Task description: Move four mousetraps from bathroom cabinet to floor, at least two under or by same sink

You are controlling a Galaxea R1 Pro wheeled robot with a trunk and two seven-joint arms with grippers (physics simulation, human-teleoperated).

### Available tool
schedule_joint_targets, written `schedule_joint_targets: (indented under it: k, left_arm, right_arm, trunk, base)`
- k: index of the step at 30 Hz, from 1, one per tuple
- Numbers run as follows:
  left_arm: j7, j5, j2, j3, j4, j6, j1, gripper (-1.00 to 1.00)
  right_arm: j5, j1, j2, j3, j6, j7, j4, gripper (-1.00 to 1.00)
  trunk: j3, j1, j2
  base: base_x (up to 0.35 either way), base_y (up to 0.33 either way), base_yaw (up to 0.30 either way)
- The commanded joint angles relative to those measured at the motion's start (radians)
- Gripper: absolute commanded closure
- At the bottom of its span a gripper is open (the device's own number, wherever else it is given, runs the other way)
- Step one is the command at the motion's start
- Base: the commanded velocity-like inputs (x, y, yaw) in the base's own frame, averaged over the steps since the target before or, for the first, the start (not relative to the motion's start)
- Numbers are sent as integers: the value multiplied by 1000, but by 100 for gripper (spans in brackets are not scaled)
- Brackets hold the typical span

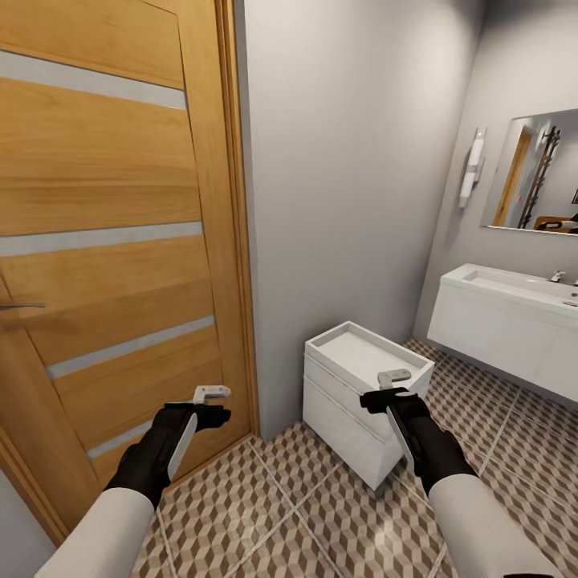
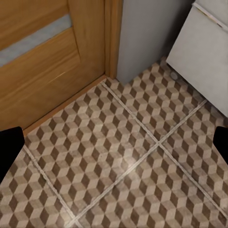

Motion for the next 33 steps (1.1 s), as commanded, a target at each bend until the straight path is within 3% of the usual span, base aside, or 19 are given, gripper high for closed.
schedule_joint_targets:
  k: [1,6,20,27,33]
  left_arm:
    - [1,0,0,1,-1,4,-1,-100]
    - [1,1,-1,13,0,1,-1,-100]
    - [-8,2,1,105,34,-14,0,-100]
    - [-9,2,-9,115,93,-82,1,-100]
    - [-8,3,-5,120,102,-93,1,-100]
  right_arm:
    - [7,-1,1,-1,5,2,0,-100]
    - [6,-1,0,-3,5,2,2,-100]
    - [2,-1,0,-7,5,1,9,-100]
    - [1,-1,0,-7,4,1,13,-100]
    - [1,-1,1,-6,4,1,31,-100]
  trunk:
    - [-1,0,-1]
    - [-1,0,-1]
    - [-1,0,-1]
    - [-1,0,-1]
    - [-1,0,-1]
  base:
    - [0,0,0]
    - [0,0,0]
    - [0,0,12]
    - [0,0,222]
    - [0,0,288]
